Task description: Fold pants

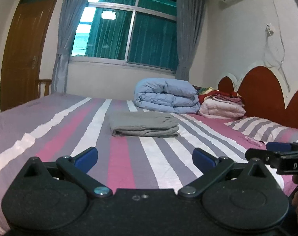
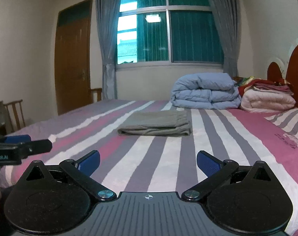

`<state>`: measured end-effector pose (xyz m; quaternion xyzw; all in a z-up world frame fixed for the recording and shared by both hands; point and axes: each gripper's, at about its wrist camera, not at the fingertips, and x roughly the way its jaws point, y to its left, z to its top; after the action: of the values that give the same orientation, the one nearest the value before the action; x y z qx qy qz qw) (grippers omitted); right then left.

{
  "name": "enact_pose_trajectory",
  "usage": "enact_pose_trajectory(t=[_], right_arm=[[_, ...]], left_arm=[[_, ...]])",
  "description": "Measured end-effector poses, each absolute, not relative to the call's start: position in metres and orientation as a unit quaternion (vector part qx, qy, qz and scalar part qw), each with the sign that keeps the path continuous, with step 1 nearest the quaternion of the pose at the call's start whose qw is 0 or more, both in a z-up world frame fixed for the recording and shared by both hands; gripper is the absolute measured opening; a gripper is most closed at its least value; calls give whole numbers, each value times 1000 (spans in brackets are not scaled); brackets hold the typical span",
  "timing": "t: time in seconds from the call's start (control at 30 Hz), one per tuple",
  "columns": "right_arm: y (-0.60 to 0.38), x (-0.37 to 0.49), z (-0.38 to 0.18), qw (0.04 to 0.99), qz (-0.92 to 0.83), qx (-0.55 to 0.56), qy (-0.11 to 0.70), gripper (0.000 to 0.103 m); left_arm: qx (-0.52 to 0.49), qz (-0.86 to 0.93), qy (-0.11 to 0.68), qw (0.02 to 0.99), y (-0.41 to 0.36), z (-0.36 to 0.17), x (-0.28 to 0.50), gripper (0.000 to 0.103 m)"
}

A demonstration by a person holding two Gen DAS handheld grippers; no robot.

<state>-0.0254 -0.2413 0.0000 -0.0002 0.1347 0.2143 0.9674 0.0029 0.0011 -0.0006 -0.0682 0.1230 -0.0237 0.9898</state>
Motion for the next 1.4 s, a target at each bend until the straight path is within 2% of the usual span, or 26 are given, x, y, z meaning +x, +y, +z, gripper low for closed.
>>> enact_pose_trajectory(t=[1.4], right_arm=[[-244,-19,-9,968,208,2,140,103]], left_arm=[[-69,-25,121,990,2,-4,-1,97]])
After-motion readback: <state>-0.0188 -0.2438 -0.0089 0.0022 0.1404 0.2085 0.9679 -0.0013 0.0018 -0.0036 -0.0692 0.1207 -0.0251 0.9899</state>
